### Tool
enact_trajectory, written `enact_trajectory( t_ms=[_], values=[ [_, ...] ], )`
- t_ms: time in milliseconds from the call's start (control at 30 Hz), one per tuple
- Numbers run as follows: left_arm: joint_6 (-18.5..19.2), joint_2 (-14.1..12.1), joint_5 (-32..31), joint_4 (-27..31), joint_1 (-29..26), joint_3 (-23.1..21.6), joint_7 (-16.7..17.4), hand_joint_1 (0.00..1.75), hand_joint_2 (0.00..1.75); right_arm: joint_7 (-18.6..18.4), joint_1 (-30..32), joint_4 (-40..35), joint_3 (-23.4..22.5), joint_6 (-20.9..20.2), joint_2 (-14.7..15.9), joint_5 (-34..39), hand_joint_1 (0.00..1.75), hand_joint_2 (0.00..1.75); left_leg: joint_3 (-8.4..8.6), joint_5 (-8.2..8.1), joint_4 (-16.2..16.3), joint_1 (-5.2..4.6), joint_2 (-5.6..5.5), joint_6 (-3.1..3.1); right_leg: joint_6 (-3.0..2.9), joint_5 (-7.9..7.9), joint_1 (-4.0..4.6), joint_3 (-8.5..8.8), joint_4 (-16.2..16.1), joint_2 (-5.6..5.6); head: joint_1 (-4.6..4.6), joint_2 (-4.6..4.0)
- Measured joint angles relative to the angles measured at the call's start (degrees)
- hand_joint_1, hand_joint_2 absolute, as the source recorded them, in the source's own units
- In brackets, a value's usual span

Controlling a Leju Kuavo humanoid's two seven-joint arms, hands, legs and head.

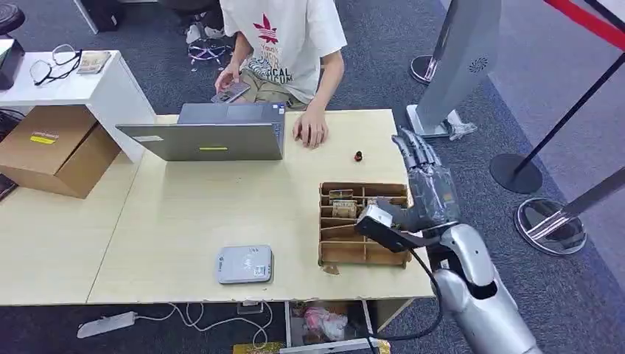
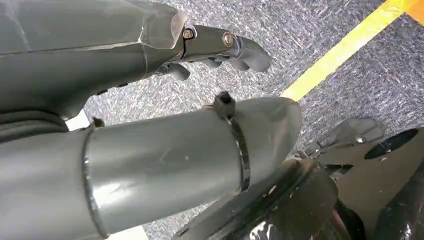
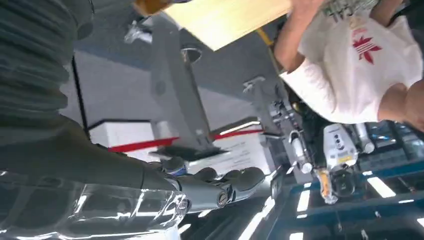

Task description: Pass the card to the sensor for recognition and then transmit it.

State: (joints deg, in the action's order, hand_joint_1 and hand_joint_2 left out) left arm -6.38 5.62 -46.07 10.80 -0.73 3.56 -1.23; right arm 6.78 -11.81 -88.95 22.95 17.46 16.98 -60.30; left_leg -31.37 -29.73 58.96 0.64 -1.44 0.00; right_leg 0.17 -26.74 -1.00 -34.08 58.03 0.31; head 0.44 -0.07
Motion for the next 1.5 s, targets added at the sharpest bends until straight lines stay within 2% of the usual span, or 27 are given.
enact_trajectory(
  t_ms=[367, 433, 467, 533, 633, 733, 767, 800, 833, 1000, 1033, 1100, 1367, 1500],
  values=[
    [-0.1, 0.2, -0.1, 0.0, 0.0, 0.9, 0.1, 0.0, 0.0, -1.8, 8.1, -6.9, -2.8, -0.5, 2.0, -3.0, 0.0, 1.75, 0.0, 0.0, 0.0, -0.01, 0.04, 0.01, 0.0, 0.0, -0.01, 0.01, 0.0, 0.02, 0.0, 0.0],
    [-0.1, 0.2, -0.2, 0.0, 0.0, 0.9, 0.1, 0.0, 0.0, -1.8, 8.6, -7.0, -2.9, -1.3, 2.0, -3.1, 0.14, 1.75, 0.01, 0.0, 0.0, 0.0, 0.05, 0.01, 0.0, 0.0, 0.0, 0.01, 0.0, 0.02, 0.0, 0.0],
    [-0.1, 0.2, -0.2, 0.0, 0.0, 1.0, 0.2, 0.0, 0.0, -1.8, 8.8, -7.0, -2.9, -1.5, 2.0, -3.1, 0.14, 1.75, 0.0, 0.0, 0.0, 0.0, 0.05, 0.0, 0.0, 0.0, 0.0, 0.01, 0.0, 0.02, 0.0, 0.0],
    [-0.1, 0.2, -0.2, 0.0, 0.1, 1.0, 0.2, 0.0, 0.0, -1.7, 8.9, -7.0, -2.9, -2.2, 2.0, -3.0, 0.35, 1.75, 0.0, 0.0, 0.0, 0.0, 0.05, 0.0, 0.0, 0.0, 0.0, 0.01, 0.0, 0.02, 0.0, 0.0],
    [-0.1, 0.2, -0.3, 0.0, 0.1, 1.0, 0.5, 0.0, 0.0, -1.5, 8.9, -6.8, -2.9, -3.3, 2.0, -2.7, 0.38, 1.75, 0.0, 0.0, 0.0, 0.0, 0.05, 0.01, 0.0, 0.0, 0.0, 0.01, 0.0, 0.02, 0.0, 0.0],
    [-0.1, 0.3, -0.4, 0.0, 0.1, 1.0, 0.5, 0.0, 0.0, -1.5, 8.9, -6.0, -2.9, -3.9, 2.0, -2.3, 0.54, 1.75, -0.01, 0.0, 0.0, -0.01, 0.05, 0.01, 0.0, 0.0, -0.01, 0.01, 0.0, 0.02, 0.0, 0.0],
    [-0.1, 0.3, -0.4, 0.0, 0.1, 1.0, 0.5, 0.0, 0.0, -1.5, 8.9, -5.7, -2.9, -4.1, 2.0, -2.0, 0.86, 1.75, -0.01, 0.0, 0.0, -0.01, 0.05, 0.01, 0.0, 0.0, -0.01, 0.01, 0.0, 0.02, 0.0, 0.0],
    [-0.1, 0.4, -0.5, 0.0, 0.1, 1.0, 0.5, 0.0, 0.0, -1.4, 8.9, -5.4, -2.9, -4.1, 2.0, -1.8, 0.91, 1.75, -0.01, 0.0, 0.0, -0.01, 0.05, 0.01, 0.0, 0.0, -0.01, 0.01, 0.0, 0.02, 0.0, 0.0],
    [-0.1, 0.4, -0.6, 0.0, 0.1, 1.0, 0.5, 0.0, 0.0, -1.4, 8.9, -5.0, -2.9, -4.2, 2.0, -1.6, 0.86, 1.75, -0.01, 0.0, 0.0, -0.01, 0.05, 0.01, 0.0, 0.0, -0.01, 0.01, 0.0, 0.02, 0.0, 0.0],
    [0.0, 0.4, -0.8, 0.0, 0.1, 1.0, 0.5, 0.0, 0.0, -1.5, 8.9, -3.7, -2.9, -4.4, 2.0, -0.9, 0.87, 1.75, -0.01, 0.0, 0.0, -0.01, 0.05, 0.01, 0.0, 0.0, -0.01, 0.01, 0.0, 0.02, 0.0, 0.0],
    [0.1, 0.4, -0.9, 0.0, 0.1, 1.0, 0.6, 0.0, 0.0, -1.4, 8.9, -3.5, -3.0, -4.5, 2.0, -0.9, 0.79, 1.75, -0.01, 0.0, 0.0, -0.01, 0.05, 0.01, 0.0, 0.0, -0.01, 0.01, 0.0, 0.02, 0.0, 0.0],
    [0.2, 0.4, -0.8, 0.0, 0.1, 1.0, 0.6, 0.0, 0.0, -1.4, 8.9, -2.8, -3.0, -5.1, 2.0, -0.5, 0.86, 1.75, -0.01, 0.0, 0.0, 0.0, 0.05, 0.01, 0.0, 0.0, -0.01, 0.01, 0.0, 0.02, 0.0, 0.0],
    [0.4, 0.4, -0.8, 0.0, 0.1, 1.0, 0.6, 0.0, 0.0, -1.3, 8.1, 0.6, -3.2, -5.9, 2.0, 0.2, 0.7, 1.75, -0.02, 0.0, 0.0, -0.01, 0.05, 0.01, 0.0, 0.01, -0.01, 0.02, 0.0, 0.02, 0.0, 0.0],
    [0.4, 0.4, -0.9, 0.0, 0.1, 1.0, 0.6, 0.0, 0.0, -1.3, 7.5, 2.4, -3.3, -6.0, 2.0, 0.3, 0.75, 1.75, -0.02, 0.0, 0.0, -0.01, 0.04, 0.01, 0.0, 0.01, -0.01, 0.02, 0.0, 0.01, 0.0, 0.0]
  ],
)
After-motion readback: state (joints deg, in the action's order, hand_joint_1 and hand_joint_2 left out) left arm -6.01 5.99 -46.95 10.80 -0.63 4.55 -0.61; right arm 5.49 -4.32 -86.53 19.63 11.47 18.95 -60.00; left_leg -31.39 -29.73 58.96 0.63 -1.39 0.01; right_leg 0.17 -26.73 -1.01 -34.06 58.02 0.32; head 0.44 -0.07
